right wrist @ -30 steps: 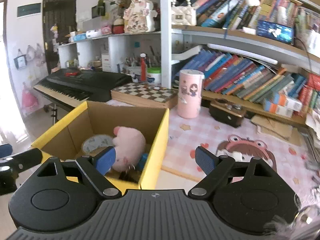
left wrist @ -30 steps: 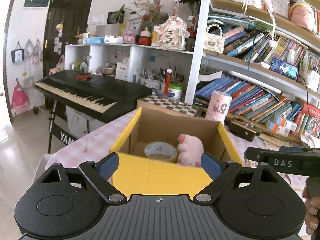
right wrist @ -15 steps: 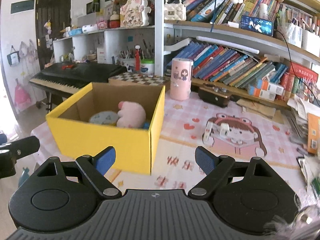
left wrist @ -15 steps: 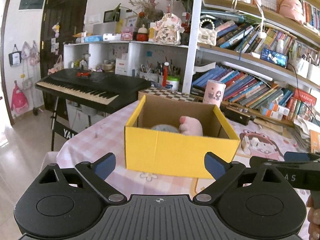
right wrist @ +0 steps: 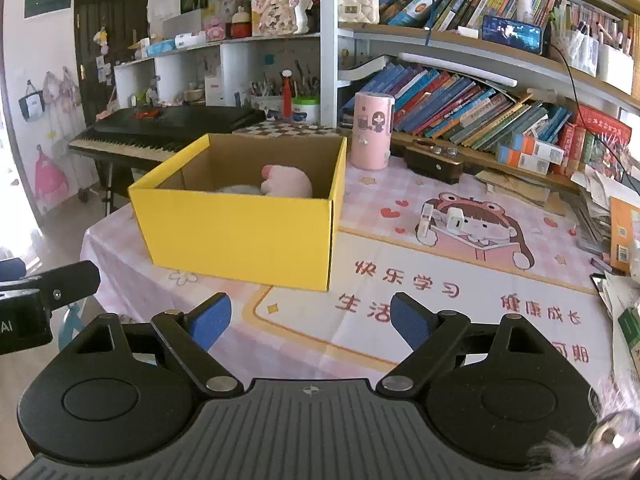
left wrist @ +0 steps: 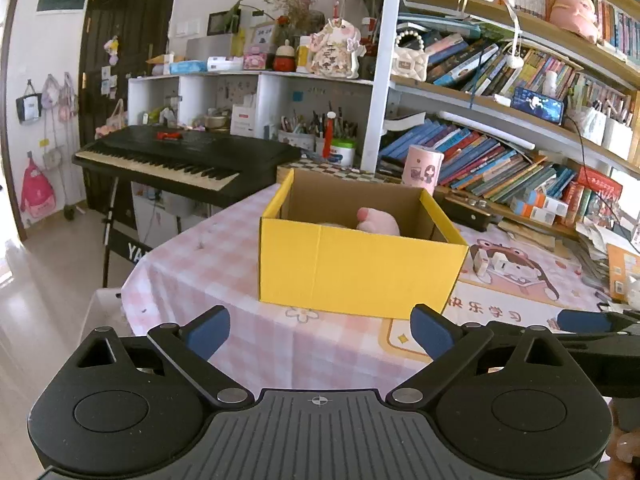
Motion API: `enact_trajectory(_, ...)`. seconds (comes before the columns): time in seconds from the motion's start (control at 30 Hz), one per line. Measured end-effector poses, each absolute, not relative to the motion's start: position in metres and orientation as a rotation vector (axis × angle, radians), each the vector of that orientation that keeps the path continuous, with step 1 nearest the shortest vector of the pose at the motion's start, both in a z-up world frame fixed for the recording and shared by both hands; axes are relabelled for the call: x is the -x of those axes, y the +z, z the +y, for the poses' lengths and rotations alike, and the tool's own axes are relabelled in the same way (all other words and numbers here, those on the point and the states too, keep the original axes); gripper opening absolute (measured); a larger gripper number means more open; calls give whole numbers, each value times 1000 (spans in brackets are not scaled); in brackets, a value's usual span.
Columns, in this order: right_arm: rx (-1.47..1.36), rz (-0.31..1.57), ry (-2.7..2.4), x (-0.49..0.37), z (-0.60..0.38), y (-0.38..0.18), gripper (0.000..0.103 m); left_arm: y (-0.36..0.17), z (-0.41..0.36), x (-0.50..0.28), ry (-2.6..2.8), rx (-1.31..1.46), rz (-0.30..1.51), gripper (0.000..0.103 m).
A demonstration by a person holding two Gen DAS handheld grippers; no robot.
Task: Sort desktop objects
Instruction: 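Withdraw both open grippers from the box back over the table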
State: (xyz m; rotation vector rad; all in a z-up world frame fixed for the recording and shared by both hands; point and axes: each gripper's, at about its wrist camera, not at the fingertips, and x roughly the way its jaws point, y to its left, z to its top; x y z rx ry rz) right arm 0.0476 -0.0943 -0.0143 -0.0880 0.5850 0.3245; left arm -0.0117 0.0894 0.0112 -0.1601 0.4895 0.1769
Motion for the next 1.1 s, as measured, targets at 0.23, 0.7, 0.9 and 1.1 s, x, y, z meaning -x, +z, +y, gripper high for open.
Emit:
enact_trajectory(0.23,96,603,318,-35,-96,-19,86,9,86,20,156,168,495,100)
enact_trajectory(0.7,70,661,224,-24,-123,-29,89,1,62,8,73,136,543,100)
enact_trajectory(0.9,51,669,172,-25,-137,-31,89,1,47,-1,10,118,539,101)
enact_trajectory(1.1,41,670,133,-31,-152,-31,89,1,33,-16,-36,106,541,101)
